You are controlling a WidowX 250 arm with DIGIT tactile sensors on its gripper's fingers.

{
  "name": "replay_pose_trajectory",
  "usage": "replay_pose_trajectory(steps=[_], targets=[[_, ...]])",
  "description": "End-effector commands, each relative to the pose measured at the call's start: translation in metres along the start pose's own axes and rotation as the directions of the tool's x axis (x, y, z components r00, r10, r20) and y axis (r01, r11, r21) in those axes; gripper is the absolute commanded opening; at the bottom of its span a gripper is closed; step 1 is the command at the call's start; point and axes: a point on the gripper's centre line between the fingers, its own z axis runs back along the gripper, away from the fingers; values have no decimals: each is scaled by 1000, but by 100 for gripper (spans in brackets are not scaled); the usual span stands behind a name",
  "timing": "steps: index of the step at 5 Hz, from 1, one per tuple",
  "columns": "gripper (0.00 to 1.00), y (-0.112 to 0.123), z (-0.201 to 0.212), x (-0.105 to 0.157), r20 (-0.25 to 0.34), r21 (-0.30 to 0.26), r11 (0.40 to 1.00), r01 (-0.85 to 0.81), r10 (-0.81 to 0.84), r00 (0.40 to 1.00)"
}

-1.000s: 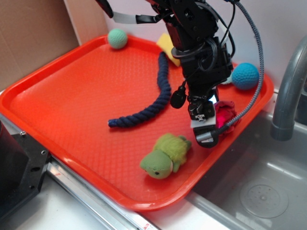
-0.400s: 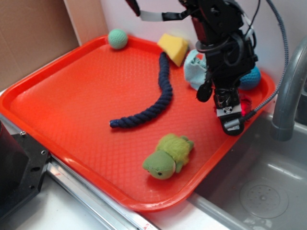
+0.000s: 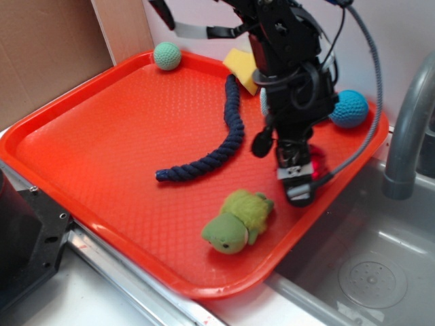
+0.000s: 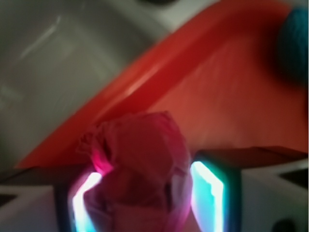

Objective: Grab the red paper.

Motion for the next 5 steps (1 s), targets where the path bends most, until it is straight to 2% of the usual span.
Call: replay_pose_trajectory(steps=[1,2,3,4,5], targets=[[0,0,126,-49,136,13,916,-400,395,909],[0,-1,170,-83,180,32,818,-575,561,808],[0,11,202,-118,222,90,695,-713,684,695],[0,27,202,-119,172,107,646,-756,737,654],[0,35,192,-112,106,123,625,-771,764,637]])
